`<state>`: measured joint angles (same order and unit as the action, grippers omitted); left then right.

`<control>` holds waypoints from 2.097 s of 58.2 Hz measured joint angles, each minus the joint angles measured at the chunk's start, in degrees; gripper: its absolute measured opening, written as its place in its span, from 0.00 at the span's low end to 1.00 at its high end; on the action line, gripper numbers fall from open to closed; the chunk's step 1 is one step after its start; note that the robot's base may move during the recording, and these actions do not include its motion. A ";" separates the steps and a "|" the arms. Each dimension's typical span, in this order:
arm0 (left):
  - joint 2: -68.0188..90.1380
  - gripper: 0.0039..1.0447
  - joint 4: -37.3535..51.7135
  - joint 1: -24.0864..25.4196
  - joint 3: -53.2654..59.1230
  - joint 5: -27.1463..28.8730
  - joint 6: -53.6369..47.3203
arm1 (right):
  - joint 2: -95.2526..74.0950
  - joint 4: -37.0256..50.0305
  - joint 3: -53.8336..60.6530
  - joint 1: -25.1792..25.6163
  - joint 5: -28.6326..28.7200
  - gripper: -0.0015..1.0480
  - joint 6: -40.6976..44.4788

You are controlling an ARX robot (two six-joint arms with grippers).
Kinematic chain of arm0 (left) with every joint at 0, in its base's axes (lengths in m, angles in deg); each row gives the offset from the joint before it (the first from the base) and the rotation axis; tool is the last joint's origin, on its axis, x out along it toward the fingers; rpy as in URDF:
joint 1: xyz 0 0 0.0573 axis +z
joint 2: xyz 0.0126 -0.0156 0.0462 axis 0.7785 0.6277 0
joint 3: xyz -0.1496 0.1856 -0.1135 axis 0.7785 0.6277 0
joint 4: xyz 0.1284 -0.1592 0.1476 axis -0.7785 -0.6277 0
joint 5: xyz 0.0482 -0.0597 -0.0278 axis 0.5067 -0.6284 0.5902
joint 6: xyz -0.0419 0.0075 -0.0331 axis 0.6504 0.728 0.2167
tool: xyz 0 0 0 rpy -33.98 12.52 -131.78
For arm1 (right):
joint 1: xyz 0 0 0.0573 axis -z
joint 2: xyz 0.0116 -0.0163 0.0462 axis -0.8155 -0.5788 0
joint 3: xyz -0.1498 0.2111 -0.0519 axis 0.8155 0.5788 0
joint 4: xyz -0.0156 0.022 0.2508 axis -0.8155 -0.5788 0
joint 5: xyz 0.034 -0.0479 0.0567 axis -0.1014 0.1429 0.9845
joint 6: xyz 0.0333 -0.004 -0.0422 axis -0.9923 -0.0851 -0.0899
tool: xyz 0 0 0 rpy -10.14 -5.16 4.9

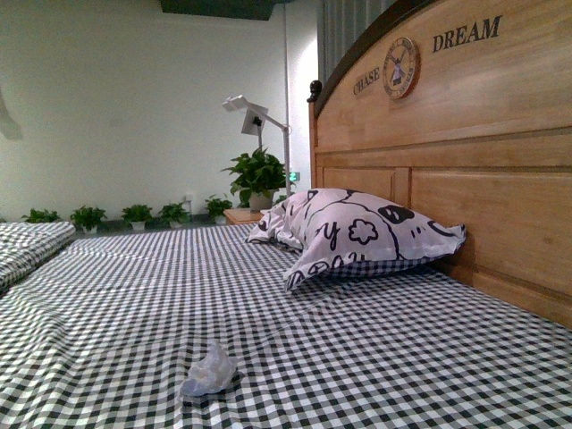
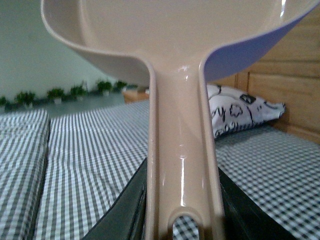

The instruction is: Clean up trash

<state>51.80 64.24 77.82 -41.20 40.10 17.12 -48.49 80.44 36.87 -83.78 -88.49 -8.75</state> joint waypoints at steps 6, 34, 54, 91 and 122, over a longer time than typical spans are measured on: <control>5.07 0.26 -4.26 2.16 -0.63 -0.81 -5.09 | 0.02 -0.02 0.00 0.00 0.07 0.21 0.00; 36.89 0.26 -0.70 2.10 -4.72 -1.73 -48.92 | 0.02 0.00 0.00 0.00 0.35 0.21 0.00; 45.53 0.26 -1.18 -6.67 -5.99 2.60 -59.34 | 0.02 -0.02 0.00 0.00 0.35 0.21 0.00; 51.80 0.26 -12.61 -8.00 -11.54 3.82 -64.24 | 0.02 -0.02 0.00 0.00 0.37 0.21 0.00; 52.72 0.26 -15.61 -7.80 -11.54 4.31 -65.64 | 0.02 0.00 0.00 0.00 0.37 0.21 0.00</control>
<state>104.52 48.63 70.02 -52.74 44.41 -48.51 -48.47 80.44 36.87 -83.78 -88.12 -8.75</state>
